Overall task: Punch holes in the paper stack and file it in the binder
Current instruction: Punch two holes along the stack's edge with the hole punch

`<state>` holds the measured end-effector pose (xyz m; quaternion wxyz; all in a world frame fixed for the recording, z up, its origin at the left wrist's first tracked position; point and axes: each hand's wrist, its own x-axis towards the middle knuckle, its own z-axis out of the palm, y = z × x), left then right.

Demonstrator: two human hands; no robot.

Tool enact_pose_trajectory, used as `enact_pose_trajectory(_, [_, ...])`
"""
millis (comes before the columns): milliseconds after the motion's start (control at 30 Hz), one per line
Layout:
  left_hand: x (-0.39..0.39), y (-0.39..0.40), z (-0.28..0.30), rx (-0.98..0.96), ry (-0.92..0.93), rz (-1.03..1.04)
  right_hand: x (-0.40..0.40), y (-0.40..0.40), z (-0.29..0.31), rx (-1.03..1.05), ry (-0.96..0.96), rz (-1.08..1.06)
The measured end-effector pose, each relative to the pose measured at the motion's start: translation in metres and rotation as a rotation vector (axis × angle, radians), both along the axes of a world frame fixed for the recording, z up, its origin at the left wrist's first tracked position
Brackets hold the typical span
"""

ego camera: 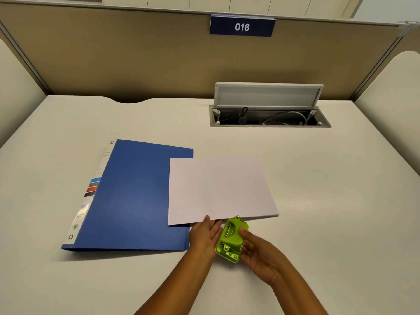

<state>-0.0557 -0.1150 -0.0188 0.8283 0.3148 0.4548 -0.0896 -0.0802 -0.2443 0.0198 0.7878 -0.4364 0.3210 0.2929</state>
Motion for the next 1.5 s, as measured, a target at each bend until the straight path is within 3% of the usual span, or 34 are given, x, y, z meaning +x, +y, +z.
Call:
enact_pose_trajectory(867, [-0.005, -0.007, 0.004, 0.037, -0.044, -0.047, 0.015, 0.015, -0.011, 0.033, -0.187, -0.290])
enact_pose_trajectory(1500, [-0.002, -0.009, 0.008, 0.084, -0.022, -0.123, 0.024, 0.020, -0.019, 0.025, -0.171, -0.398])
